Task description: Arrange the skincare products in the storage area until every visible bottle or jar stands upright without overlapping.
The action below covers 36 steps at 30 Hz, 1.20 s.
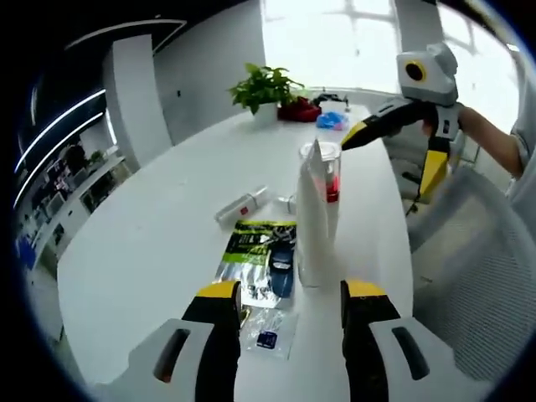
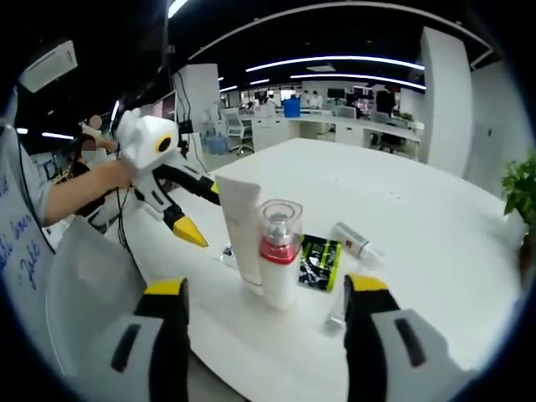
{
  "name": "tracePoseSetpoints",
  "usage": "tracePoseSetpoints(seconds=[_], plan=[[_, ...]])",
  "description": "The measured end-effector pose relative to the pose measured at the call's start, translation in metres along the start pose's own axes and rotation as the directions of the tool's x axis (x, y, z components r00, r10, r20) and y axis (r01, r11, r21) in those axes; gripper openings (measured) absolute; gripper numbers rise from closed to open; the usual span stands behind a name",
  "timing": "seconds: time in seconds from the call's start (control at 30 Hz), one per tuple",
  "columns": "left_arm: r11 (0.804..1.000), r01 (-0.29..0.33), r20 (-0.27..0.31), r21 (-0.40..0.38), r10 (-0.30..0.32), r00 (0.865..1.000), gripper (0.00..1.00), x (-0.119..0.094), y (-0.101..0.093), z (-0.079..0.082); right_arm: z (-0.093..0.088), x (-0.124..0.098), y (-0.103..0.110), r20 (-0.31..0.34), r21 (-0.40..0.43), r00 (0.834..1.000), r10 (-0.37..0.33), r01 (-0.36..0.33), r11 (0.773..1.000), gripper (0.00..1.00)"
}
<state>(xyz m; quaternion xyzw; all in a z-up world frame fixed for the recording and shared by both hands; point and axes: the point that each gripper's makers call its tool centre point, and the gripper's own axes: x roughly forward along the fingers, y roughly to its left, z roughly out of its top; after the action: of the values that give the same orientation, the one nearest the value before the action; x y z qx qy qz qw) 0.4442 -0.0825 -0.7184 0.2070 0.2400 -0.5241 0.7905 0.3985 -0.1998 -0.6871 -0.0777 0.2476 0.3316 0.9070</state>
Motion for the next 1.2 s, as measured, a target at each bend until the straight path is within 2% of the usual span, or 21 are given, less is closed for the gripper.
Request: tracePoseSetpoints(seconds=[0.27,0.47,0.63,0.8,1.2], plan=[[0.999,-0.048,-0.002,-0.012,0.048,0.999,0.51,-0.014,0.001,-0.004,-0.001,-0.002,0.001,-0.002,-0.006,1.000,-0.006,0.006,1.000,0.79],[0.995,-0.088,-0.005,-0.051,0.088,0.996,0.58,-0.024,0.005,-0.008,0.002,-0.003,0.002,0.001,-0.013,1.000,-0.007,0.007,1.000,0.80],[0.990,-0.129,-0.030,-0.058,0.127,0.991,0.67,-0.031,0.007,-0.015,0.003,-0.003,0.004,-0.005,-0.022,1.000,-0.004,0.004,1.000,0.82],[0.985,-0.145,-0.035,-0.096,0.142,0.989,0.71,-0.038,0.009,-0.020,0.006,-0.004,0.004,0.000,-0.026,1.000,-0.013,0.013,1.000,0.84],[0.980,-0.162,-0.021,-0.113,0.161,0.987,0.82,-0.057,0.002,-0.022,0.008,-0.005,0.008,0.006,-0.017,1.000,-0.020,0.020,1.000,0.90]])
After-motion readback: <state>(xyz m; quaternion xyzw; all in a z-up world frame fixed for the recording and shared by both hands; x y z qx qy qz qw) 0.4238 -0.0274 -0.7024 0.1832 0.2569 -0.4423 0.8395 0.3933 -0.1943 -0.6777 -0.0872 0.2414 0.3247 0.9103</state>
